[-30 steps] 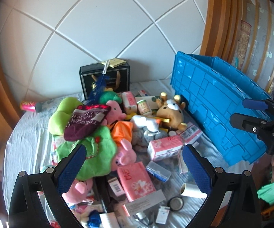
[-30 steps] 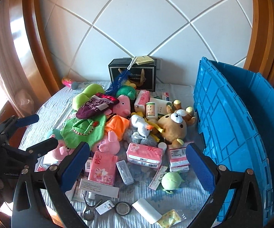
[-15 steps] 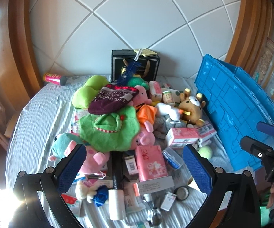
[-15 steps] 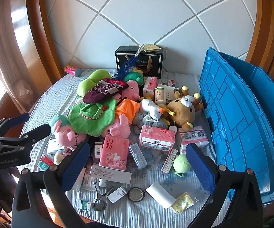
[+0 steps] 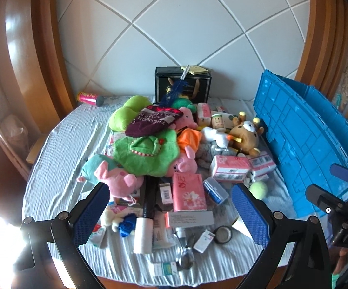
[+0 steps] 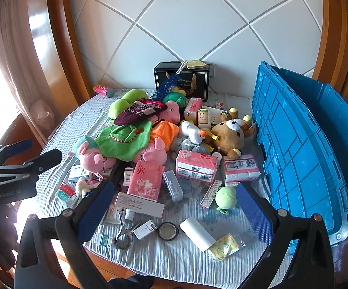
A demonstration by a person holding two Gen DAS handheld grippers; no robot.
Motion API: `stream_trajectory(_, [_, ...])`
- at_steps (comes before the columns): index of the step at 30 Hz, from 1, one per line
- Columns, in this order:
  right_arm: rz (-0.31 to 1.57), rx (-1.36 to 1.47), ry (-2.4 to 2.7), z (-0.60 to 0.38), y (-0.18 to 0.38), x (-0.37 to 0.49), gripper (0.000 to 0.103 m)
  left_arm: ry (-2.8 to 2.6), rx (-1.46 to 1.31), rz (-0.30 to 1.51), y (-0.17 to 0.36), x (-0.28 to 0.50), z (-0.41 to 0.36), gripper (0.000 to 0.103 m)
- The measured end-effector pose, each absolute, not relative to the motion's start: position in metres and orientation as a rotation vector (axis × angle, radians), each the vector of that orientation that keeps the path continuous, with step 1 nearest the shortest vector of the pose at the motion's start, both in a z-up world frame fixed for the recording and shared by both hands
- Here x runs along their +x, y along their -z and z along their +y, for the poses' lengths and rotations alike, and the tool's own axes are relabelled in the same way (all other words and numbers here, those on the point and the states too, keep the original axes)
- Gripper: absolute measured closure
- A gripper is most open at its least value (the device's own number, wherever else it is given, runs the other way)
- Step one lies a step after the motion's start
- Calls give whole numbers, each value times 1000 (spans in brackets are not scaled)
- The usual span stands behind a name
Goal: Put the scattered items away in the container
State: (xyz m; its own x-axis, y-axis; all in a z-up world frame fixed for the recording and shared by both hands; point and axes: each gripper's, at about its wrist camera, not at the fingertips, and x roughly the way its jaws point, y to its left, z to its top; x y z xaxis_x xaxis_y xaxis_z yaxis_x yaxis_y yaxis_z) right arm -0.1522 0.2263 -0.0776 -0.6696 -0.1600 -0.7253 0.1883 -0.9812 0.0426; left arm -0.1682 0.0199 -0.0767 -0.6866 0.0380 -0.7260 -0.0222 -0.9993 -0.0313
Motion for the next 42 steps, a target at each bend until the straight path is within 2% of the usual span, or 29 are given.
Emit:
stream_trajectory(12, [35,1106,2750,257,54,-91,0,-2951,-1210,29,41,-90,53,1])
stream_trajectory(21, [22,1096,2848,263,22,-56,0,-2912,-1188,20,25,-71,55,1])
stream_trajectory(42, [12,1112,2910,248,13,-13,0,-2985,-1014,18,0,-39,38,1])
